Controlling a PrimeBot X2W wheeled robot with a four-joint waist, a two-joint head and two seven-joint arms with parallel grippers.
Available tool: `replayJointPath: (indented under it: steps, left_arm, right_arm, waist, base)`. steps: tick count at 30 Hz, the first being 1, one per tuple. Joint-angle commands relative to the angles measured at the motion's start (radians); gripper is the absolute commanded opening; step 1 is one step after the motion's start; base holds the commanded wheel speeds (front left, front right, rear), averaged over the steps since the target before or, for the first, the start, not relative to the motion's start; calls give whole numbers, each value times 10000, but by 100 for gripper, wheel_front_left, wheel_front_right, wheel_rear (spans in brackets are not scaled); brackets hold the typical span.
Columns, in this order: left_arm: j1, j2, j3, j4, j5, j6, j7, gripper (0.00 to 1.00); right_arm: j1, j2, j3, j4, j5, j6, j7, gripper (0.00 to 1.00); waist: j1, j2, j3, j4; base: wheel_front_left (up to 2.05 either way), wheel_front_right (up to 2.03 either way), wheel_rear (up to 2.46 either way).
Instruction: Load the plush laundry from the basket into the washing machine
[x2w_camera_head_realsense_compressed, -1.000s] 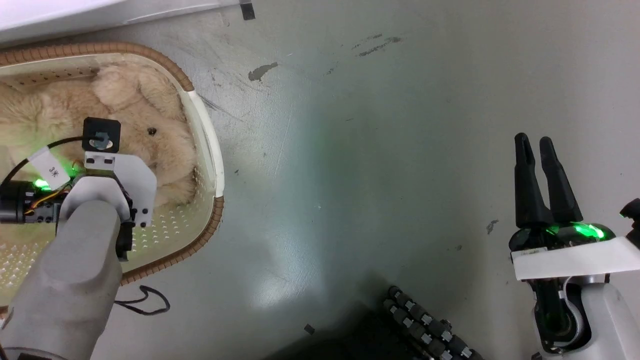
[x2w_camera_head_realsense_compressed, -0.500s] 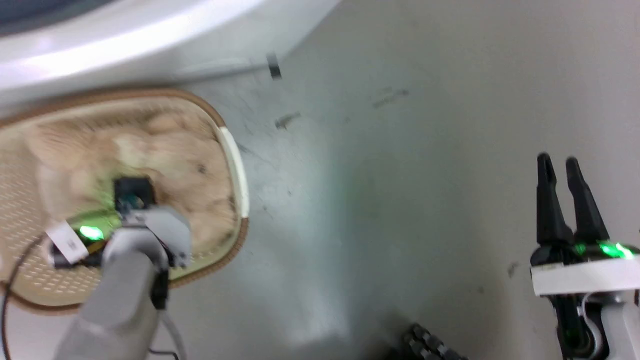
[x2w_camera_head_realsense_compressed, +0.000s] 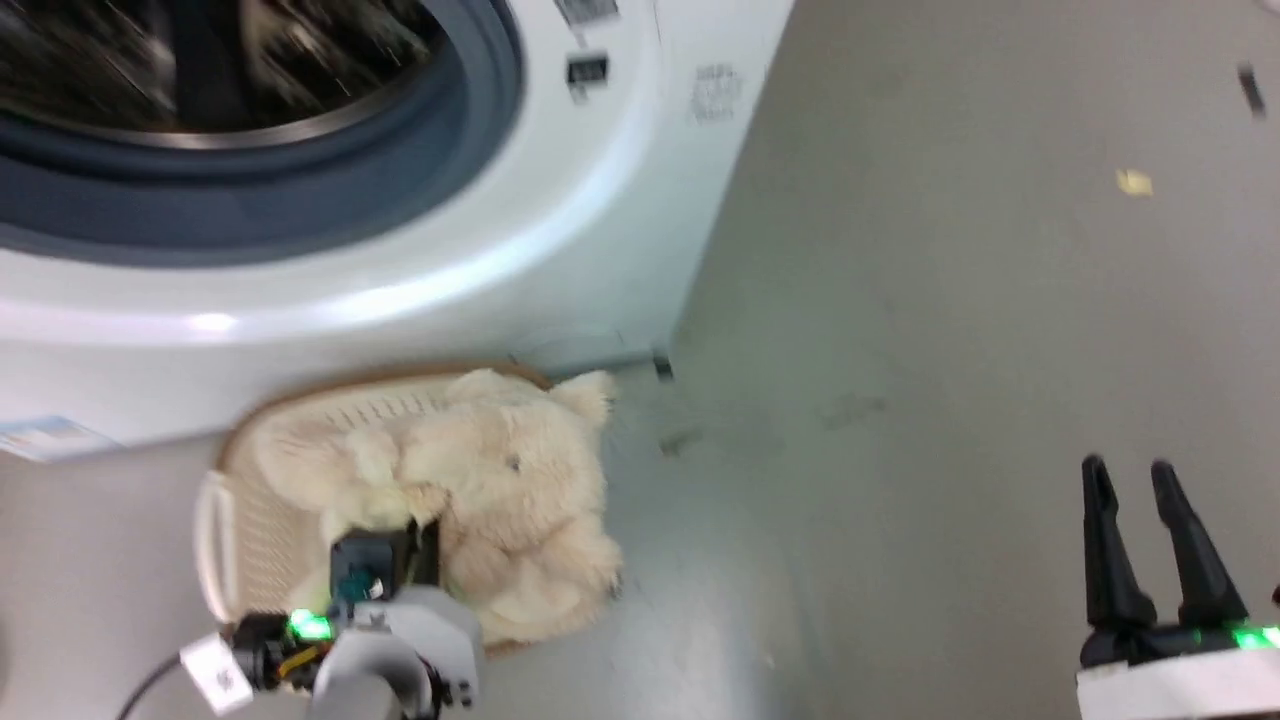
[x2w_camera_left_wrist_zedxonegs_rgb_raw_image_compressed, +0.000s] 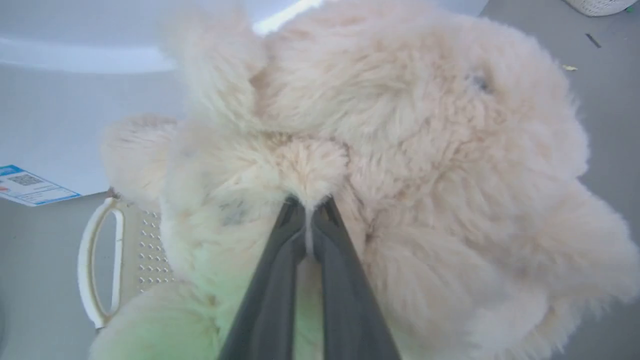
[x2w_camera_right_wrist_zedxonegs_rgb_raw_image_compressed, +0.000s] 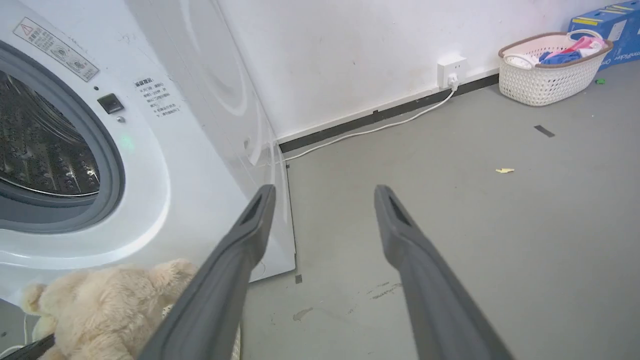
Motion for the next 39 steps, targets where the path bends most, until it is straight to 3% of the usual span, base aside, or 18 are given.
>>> replayJointPath:
  steps: [1,11,19,26,30,39]
  left_arm:
    - [444,-25,124,-464,162,-40,-82,0]
    - [2510,-218,975,-3344,891,-378,-84,0]
    - [3006,-487,1682,-5160,1435,-705,-85,0]
    - [2404,-569,2047,-6238,2006,-699,-85,0]
    - [1530,-508,2178,-6373,2290,-422,-16,0]
    - [-1562,82,2835,-6056,2638,53,1445,0]
  right_arm:
    - [255,118,-88,-57,-167,8,-44,100]
    - [1206,510,-464,-193,-818,8,-44,100]
    - [1371,720,-537,-365,-995,8,-44,100]
    - [982,589,-382,-544,-763,8,-44,100]
    - [654,391,-370,-626,-453,8,-44,100]
    - [-197,-102,-323,-658,350,8,-44,100]
  waist:
    - [2,-1,-1584,759]
    - [2,-1,-3021,1222]
    - [2,-1,-3135,1388]
    - [2,-1,-2318,1250]
    - [2,-1,-1547,1057]
    - [2,-1,534,462]
  base:
    - [0,0,0]
    - [0,0,0]
    - [0,0,0]
    - [0,0,0]
    - [0,0,0]
    - [0,0,0]
